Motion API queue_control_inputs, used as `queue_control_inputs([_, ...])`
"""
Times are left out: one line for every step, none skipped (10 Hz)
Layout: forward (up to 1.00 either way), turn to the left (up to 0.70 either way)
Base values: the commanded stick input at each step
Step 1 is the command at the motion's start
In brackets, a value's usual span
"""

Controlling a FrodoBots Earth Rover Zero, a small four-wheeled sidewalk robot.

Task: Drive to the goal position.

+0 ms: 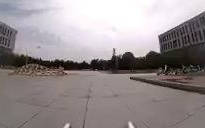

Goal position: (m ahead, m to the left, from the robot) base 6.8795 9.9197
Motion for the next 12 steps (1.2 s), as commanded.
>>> queue_control_inputs([0.45, 0.0])
queue_control_inputs([0.45, 0.0])
queue_control_inputs([0.45, 0.0])
queue_control_inputs([0.45, 0.0])
queue_control_inputs([0.45, 0.0])
queue_control_inputs([0.45, 0.0])
queue_control_inputs([0.45, 0.0])
queue_control_inputs([0.45, 0.07])
queue_control_inputs([0.45, 0.14])
queue_control_inputs([0.45, 0.21])
queue_control_inputs([0.45, 0.27])
queue_control_inputs([0.45, 0.27])
